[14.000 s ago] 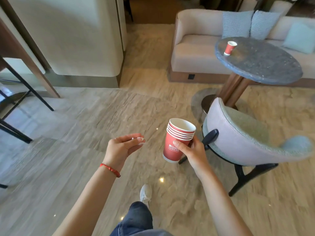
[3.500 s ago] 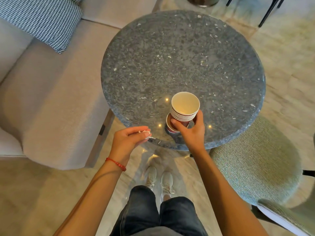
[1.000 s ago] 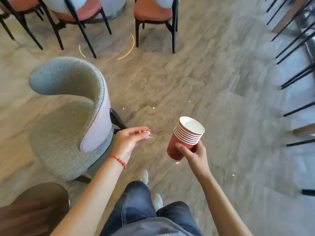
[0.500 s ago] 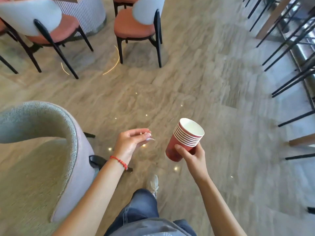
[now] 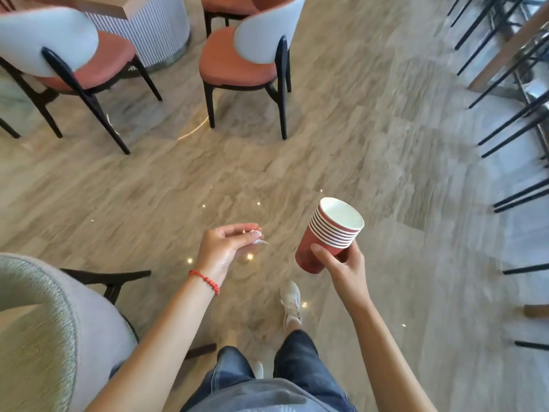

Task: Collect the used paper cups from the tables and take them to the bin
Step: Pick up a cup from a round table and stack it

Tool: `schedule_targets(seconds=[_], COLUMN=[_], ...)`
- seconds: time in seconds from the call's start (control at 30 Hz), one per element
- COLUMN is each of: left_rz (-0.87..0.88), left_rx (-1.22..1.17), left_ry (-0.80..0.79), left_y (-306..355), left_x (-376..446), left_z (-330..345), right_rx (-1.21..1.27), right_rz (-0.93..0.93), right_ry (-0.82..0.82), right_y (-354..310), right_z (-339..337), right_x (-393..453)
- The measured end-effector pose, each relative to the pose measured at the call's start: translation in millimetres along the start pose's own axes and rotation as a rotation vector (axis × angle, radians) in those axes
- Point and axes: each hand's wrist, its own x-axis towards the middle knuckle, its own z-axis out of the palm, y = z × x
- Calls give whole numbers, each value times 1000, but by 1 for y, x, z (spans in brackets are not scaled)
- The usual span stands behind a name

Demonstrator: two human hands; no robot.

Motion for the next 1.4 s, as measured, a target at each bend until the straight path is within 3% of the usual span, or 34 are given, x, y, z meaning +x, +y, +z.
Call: schedule_targets(seconds=[0.3, 0.57, 0.9, 1.4], left_rz=[75, 132, 171, 263], left_rx=[-134, -246, -353, -527], left_ry=[112, 281, 531, 879], left_y=[72, 119, 178, 260], left_x=[109, 178, 259, 330], left_z=[52, 23, -90, -263], right_rx=[-52, -101, -190, -327], right_rz=[-44, -40, -26, -48], right_ry=[-196, -383, -677, -1158], right_y=[-54, -81, -95, -112], right_z=[8, 73, 249, 526], right_x=[178, 282, 372, 437])
